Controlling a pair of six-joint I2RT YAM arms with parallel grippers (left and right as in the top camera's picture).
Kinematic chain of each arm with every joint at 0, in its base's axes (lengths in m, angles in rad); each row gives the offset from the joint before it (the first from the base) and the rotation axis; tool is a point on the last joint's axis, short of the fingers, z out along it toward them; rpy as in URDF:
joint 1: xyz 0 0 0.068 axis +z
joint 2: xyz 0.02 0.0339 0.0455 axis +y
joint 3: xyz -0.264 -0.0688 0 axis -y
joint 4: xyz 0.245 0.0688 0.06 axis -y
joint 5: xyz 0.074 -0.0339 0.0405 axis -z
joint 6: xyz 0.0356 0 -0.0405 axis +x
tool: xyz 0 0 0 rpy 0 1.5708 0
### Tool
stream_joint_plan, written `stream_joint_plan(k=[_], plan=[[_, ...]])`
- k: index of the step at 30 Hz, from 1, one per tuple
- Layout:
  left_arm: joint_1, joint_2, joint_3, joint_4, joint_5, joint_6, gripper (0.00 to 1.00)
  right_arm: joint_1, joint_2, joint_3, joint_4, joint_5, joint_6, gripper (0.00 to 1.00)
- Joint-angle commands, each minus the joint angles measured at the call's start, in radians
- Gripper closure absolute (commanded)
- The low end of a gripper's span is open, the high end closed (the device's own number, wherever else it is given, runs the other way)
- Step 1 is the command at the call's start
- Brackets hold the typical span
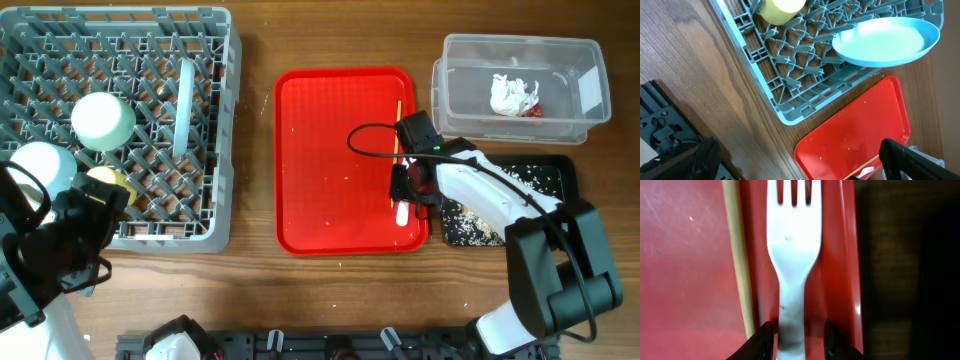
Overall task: Sort waste into correct bins and load items into the dishwasher rack
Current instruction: 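Grasp the white plastic fork with the right gripper and lift it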
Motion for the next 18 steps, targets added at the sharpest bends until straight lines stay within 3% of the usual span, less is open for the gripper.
stream_joint_plan(k=[1,5,8,12,18], plan=[[0.006,-0.001,0.0,0.0,-0.017,-0.006,0.0,0.003,0.039,-0.003,0.019,0.038,-0.013,0.7],[0.006,-0.001,0.0,0.0,-0.017,-0.006,0.0,0.003,0.09,-0.003,0.026,0.037,-0.01,0.76],[0.006,-0.001,0.0,0.0,-0.017,-0.006,0.0,0.003,0.107,-0.002,0.016,-0.019,-0.01,0.95],[0.006,-0.001,0.0,0.0,-0.017,-0.006,0.0,0.002,0.09,0.065,-0.056,-0.073,-0.01,0.96],[0.006,-0.001,0.0,0.0,-0.017,-0.006,0.0,0.003,0.048,0.286,-0.298,-0.161,-0.056,0.96]])
